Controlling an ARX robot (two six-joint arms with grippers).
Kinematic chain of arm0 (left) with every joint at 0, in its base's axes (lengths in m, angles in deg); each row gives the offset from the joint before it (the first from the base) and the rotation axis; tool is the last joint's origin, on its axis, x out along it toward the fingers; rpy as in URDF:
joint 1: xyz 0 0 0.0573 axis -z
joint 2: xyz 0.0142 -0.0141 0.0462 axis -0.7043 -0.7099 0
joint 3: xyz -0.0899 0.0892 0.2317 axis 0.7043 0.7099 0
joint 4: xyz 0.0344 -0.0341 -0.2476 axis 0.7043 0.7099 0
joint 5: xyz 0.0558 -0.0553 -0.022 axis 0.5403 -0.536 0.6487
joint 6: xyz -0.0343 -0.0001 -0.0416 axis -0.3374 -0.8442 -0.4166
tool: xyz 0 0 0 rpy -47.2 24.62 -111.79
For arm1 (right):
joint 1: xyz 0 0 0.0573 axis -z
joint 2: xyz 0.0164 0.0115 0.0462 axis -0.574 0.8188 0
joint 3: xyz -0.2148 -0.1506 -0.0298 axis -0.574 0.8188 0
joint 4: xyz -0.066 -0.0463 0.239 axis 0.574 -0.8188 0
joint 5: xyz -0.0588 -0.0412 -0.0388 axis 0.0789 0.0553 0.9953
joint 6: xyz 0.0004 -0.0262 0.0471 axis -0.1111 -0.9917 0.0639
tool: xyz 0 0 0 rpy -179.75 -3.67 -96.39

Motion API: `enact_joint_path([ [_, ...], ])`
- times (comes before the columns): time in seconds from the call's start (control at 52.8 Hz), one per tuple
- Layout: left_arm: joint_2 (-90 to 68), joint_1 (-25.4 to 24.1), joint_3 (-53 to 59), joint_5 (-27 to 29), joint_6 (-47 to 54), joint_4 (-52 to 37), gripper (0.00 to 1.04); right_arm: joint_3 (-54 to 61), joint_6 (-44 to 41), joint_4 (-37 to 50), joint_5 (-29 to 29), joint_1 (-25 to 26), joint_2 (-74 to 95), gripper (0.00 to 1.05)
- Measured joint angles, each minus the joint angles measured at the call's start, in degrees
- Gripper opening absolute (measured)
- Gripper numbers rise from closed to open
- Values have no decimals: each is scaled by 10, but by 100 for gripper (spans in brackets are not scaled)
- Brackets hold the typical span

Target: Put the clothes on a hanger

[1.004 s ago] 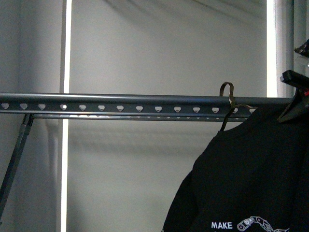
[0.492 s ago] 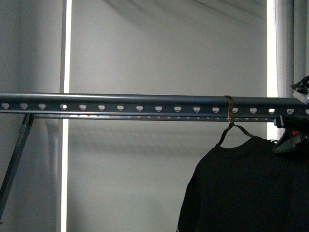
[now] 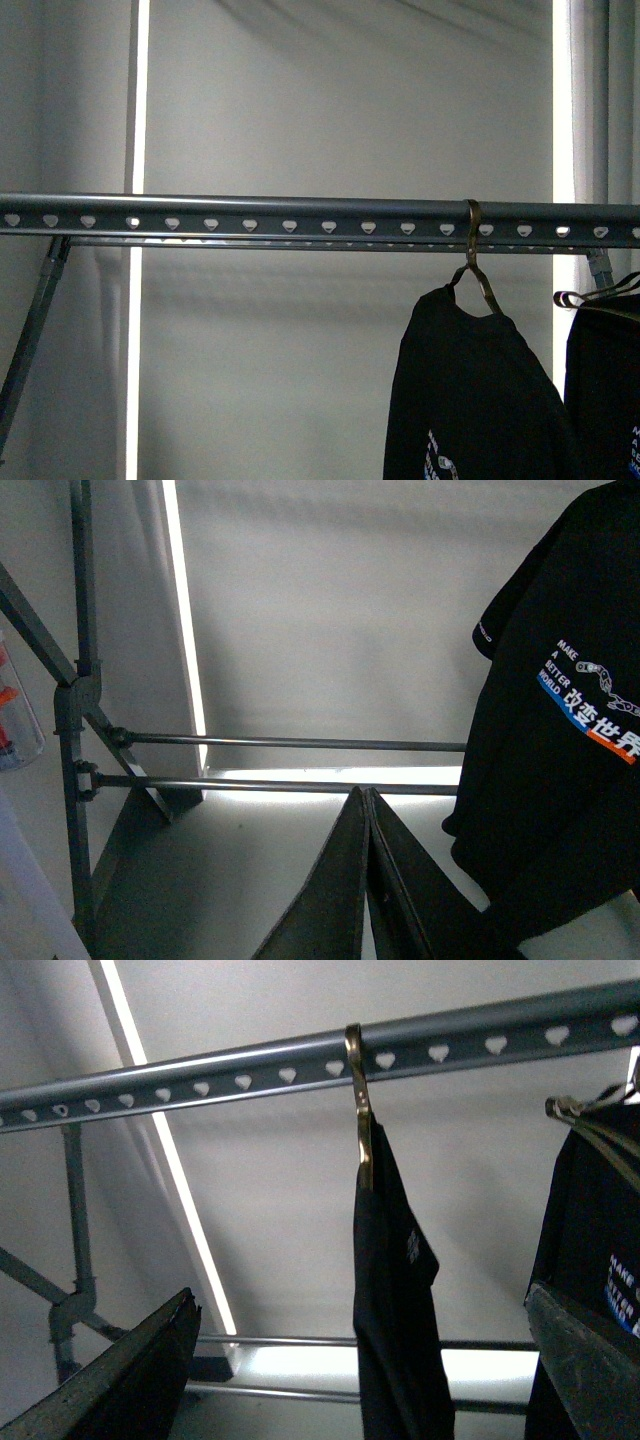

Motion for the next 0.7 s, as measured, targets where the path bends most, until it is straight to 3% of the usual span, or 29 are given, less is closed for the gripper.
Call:
enact_joint_path([
  [0.17,28,0,0,0,0,27,4,107,38,-57,-15,49,-207,97],
  [0.246,37,0,0,0,0,37,4,123,25,-76,22,47,-270,94],
  [0.303,48,0,0,0,0,47,4,109,-35,-193,90,22,-306,82],
  [0.341,52,0,0,0,0,51,4,120,-53,-227,105,13,-320,77],
  [0.398,59,0,0,0,0,59,4,158,-76,-244,129,-6,-339,68],
  [0.473,91,0,0,1,0,100,4,200,-97,-249,203,-66,-354,54],
  [0.53,143,0,0,0,0,157,4,213,-106,-246,206,-88,-365,42],
  [0.701,161,0,0,0,0,164,4,237,-113,-236,210,-92,-389,4],
])
